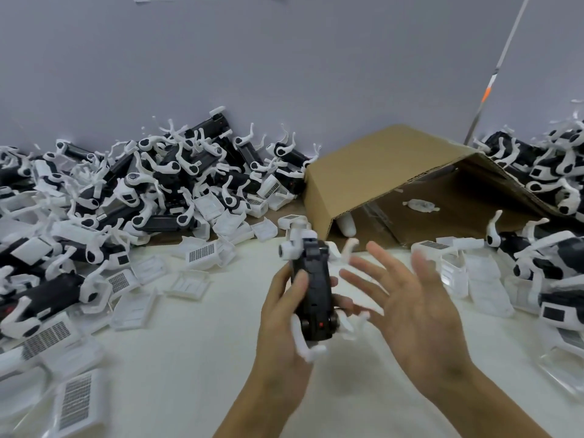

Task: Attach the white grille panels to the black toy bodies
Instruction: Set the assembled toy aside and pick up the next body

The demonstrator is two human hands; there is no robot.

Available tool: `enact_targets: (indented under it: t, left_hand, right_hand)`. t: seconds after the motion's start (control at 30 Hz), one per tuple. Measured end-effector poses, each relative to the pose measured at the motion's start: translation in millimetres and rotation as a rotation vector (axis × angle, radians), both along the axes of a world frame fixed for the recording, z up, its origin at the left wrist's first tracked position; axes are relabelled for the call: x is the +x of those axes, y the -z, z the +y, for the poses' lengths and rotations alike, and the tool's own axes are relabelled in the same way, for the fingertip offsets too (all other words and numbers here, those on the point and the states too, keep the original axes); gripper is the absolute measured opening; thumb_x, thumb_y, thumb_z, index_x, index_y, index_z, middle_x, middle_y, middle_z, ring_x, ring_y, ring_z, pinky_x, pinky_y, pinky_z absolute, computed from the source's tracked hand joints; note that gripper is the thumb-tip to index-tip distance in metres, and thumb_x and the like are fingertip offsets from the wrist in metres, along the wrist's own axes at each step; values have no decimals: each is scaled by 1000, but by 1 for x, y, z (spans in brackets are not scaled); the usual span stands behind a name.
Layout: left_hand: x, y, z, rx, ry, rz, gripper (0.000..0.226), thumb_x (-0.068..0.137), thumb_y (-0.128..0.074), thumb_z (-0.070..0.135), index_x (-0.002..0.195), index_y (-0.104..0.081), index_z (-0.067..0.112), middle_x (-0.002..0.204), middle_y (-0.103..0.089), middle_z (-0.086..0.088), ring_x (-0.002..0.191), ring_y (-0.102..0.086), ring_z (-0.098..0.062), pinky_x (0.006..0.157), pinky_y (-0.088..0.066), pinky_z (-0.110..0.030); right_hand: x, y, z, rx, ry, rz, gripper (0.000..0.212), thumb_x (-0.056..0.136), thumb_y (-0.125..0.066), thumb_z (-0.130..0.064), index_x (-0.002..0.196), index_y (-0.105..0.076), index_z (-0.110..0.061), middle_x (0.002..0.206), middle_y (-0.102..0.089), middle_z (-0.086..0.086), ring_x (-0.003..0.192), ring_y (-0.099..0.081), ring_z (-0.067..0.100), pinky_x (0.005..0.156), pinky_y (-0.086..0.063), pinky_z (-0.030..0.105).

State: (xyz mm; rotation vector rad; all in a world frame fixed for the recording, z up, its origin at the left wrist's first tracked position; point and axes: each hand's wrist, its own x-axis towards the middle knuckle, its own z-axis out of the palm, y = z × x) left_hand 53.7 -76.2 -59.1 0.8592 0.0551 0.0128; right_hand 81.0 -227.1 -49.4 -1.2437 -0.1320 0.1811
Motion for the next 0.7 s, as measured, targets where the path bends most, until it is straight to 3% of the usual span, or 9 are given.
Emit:
enact_targets:
  t: [0.07,0.2,0.3,0.37,0.43,0.47,0.57,0.7]
  left_hand:
    - [-1,-5,1,-342,78,147,58,77,-73,31,124,-67,-2,105,-67,-24,80,-66,-32,66,-59,-38]
    - [-4,-11,0,-565,107,201,63,73,-72,32,123,-67,-7,98,-64,-23,78,-60,-36,55,-57,-38]
    - [-5,-10,-3,-537,101,185,56,80,-69,35,118,-70,-6,92,-65,-21,74,-62,-35,57,-58,-38]
    - [-7,-9,-5,-461,102,142,48,84,-65,40,103,-77,-3,87,-68,-20,71,-66,-31,62,-59,-37]
    - [-9,-9,-6,-429,95,124,47,86,-63,42,95,-79,-1,85,-70,-19,69,-69,-29,63,-59,-35]
    - [-9,-9,-6,-440,82,128,47,87,-63,42,96,-79,0,86,-70,-19,69,-69,-29,63,-59,-36]
    - [-11,-12,-6,-450,72,121,48,83,-66,44,103,-78,2,89,-69,-20,71,-69,-29,66,-60,-37]
    - [-12,-8,-9,-357,67,167,57,85,-64,47,118,-72,1,89,-67,-20,73,-67,-29,67,-60,-36]
  right_hand:
    - [-5,8,8,-28,-87,74,59,76,-60,-50,133,-60,-33,128,-70,-6,116,-68,13,92,-54,42]
    - [-20,15,29,-16,-266,98,67,66,-53,-16,131,-60,-31,125,-70,0,112,-70,22,92,-56,45]
    - [-23,14,30,82,-266,79,70,63,-53,-16,131,-60,-28,123,-72,4,110,-71,24,91,-56,45]
    - [-22,14,26,216,-313,63,76,59,-70,-20,134,-61,-22,131,-68,8,117,-68,29,91,-56,45]
    - [-24,13,27,267,-371,14,94,39,-86,-23,130,-65,-20,135,-65,8,121,-65,30,91,-55,44]
    - [-24,16,29,208,-354,-38,98,32,-85,-21,127,-65,-24,133,-66,3,123,-64,27,91,-54,41]
    - [-26,25,38,-58,-161,-224,78,53,-68,-21,127,-62,-46,129,-66,-15,127,-60,12,95,-52,24]
    - [-34,32,36,-173,-56,-311,62,71,-62,-37,129,-53,-58,126,-64,-20,119,-64,8,92,-53,18]
